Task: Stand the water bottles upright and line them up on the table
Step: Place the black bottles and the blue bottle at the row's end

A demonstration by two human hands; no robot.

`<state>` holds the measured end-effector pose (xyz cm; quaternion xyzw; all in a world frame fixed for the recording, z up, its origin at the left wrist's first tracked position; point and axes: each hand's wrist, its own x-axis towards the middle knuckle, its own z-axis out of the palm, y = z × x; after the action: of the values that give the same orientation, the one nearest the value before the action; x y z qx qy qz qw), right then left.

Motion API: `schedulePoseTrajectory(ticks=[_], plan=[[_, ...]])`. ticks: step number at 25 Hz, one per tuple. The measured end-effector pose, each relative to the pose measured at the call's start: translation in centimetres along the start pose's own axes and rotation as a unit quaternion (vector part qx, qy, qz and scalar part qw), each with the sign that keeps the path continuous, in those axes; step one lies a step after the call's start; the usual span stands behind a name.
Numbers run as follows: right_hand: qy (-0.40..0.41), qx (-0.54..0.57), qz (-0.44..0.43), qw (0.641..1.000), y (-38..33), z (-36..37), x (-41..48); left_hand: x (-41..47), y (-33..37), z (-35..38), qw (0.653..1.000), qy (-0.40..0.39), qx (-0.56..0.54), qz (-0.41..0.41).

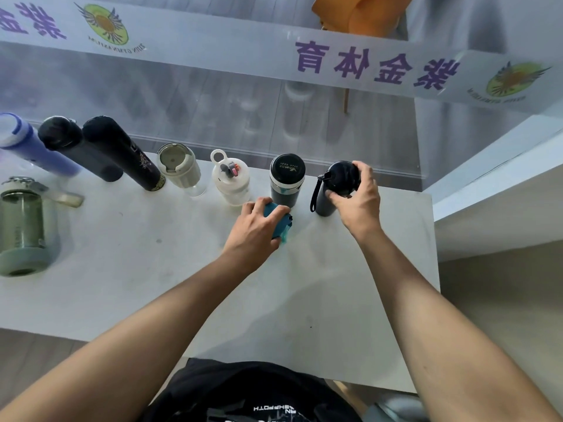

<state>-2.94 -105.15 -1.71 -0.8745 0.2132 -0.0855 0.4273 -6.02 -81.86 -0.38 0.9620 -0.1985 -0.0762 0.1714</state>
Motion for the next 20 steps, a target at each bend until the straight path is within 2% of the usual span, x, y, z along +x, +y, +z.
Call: schedulePoseTrajectory(ticks=[4,8,9,11,13,14,17,20], plan=[[-0.018,0.028,0.037,0.999,0.7,0.1,-0.7,0.1,-0.2,-0.7,1.0,0.013,0.008,0.012],[0.05,0.019,0.091,0.994,1.3,0.4,-5.0,2.4,-3.3,-2.9,0.988,0.148,0.015,-0.043],[0.057,0.013,0.08,0.995,1.4,0.8,-6.5,3.3,-4.4,-3.5,0.986,0.142,0.032,-0.077],[0.025,0.01,0.029,0.999,1.0,1.7,-9.3,5.0,-6.4,-4.2,0.988,0.049,0.058,-0.131],[-0.026,0.016,-0.045,0.999,-0.1,2.7,-10.9,6.2,-7.8,-4.2,0.988,-0.04,0.057,-0.135],[-0.054,0.009,-0.08,0.995,-0.9,3.1,-11.3,6.6,-8.2,-3.9,0.989,-0.059,0.05,-0.129],[-0.139,-0.056,-0.137,0.979,-3.0,4.4,-10.9,7.2,-8.7,-3.1,0.992,-0.031,0.008,-0.124],[-0.189,-0.111,-0.129,0.967,-4.3,5.6,-9.8,7.3,-9.0,-2.7,0.994,0.007,-0.004,-0.11]])
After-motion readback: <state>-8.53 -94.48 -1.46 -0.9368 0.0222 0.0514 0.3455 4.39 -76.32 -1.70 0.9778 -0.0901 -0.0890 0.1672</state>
